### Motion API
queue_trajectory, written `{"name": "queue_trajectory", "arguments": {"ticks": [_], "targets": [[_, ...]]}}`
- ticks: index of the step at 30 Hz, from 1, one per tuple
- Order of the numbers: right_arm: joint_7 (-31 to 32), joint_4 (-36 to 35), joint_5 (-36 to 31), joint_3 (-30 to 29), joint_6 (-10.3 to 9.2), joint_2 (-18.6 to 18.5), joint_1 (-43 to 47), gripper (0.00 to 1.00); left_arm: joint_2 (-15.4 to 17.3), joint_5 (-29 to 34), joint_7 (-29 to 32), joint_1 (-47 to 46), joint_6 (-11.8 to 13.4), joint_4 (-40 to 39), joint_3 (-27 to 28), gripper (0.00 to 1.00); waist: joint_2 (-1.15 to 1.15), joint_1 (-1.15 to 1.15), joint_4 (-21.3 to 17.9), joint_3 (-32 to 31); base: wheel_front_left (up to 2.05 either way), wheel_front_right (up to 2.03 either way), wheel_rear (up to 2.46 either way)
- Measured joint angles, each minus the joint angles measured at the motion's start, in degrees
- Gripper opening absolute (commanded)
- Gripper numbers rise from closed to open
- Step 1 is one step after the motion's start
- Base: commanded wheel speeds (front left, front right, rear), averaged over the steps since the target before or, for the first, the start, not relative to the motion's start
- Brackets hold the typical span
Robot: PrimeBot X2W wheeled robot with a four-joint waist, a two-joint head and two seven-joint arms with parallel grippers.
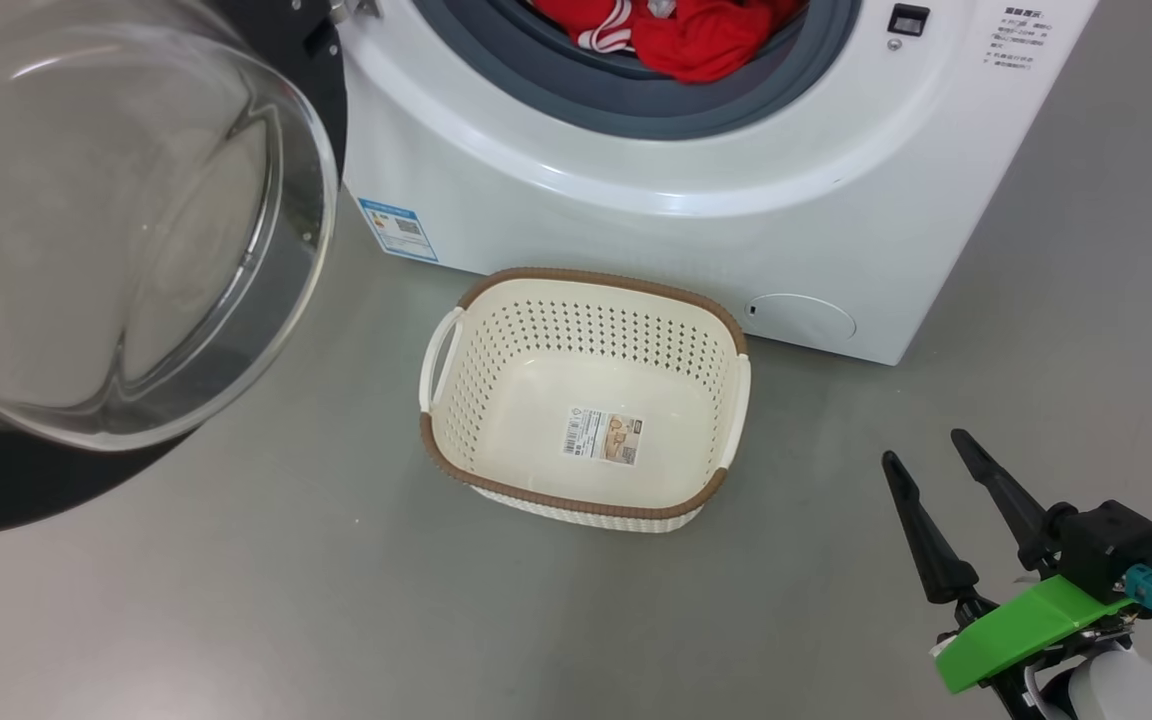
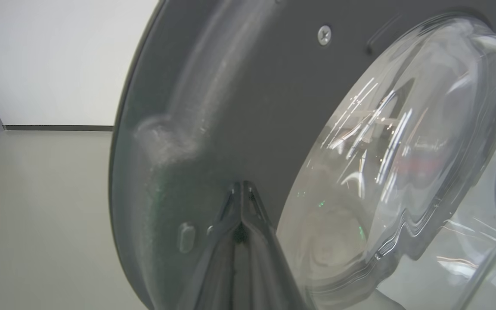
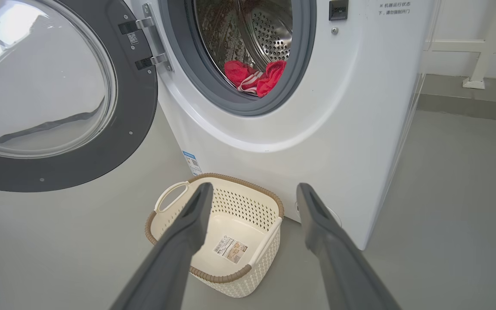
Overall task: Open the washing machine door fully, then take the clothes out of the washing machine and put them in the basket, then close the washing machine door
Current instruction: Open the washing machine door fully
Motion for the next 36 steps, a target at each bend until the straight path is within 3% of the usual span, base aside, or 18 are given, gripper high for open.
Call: {"name": "queue_trajectory", "arguments": {"ticks": [11,20,23,26,27,28,29,30,36], "targets": [[0.00,0.20,0.00,0.20,0.00,-0.05,-0.70,1.00,0.49,0.24,0.00,-1.01,-1.49,1.96,2.70,0.00,0.00,0.00,-0.57,-0.54,0.00,0.00,0.00],[0.00,0.59,-0.07,0.09,0.00,0.83,-0.55,1.00,-1.34,1.36,0.00,1.10,-3.03,0.55,2.50,0.00,0.00,0.00,-0.03,-3.18,0.00,0.00,0.00],[0.00,0.59,-0.07,0.11,0.00,0.97,-0.40,1.00,-2.52,1.41,0.00,3.42,-3.53,-1.24,2.10,0.15,0.00,0.00,0.11,-4.08,0.00,0.00,0.00],[0.00,0.62,-0.07,0.10,0.00,1.08,0.20,1.00,-4.35,1.43,0.00,6.41,-3.93,-3.56,1.11,0.44,0.00,0.00,0.20,-4.87,0.00,0.00,0.00],[0.00,0.63,-0.07,0.10,0.00,1.14,0.48,1.00,-4.94,1.44,0.00,7.47,-3.96,-4.43,0.64,0.48,0.00,0.00,0.21,-5.11,0.00,0.00,0.00],[0.00,0.68,-0.07,0.11,0.00,1.24,0.57,1.00,-5.56,1.44,0.00,8.40,-4.01,-5.31,0.20,0.61,0.00,0.00,0.22,-5.33,0.00,0.00,0.00],[0.00,0.67,-0.07,0.11,0.00,1.33,0.56,1.00,-5.93,1.65,0.00,9.39,-4.02,-6.08,-0.64,0.87,0.00,0.00,0.23,-5.54,0.00,0.00,0.00],[0.00,0.67,-0.07,0.11,0.00,1.38,0.55,1.00,-6.25,2.04,0.00,10.37,-4.03,-6.93,-1.42,1.00,0.00,0.00,0.22,-5.73,0.00,0.00,0.00],[0.00,0.77,-0.07,0.15,0.00,1.54,0.63,1.00,-7.68,1.00,0.00,15.27,-4.44,-11.50,-7.61,1.00,0.00,-0.01,0.02,-6.61,0.00,0.00,0.00]]}}
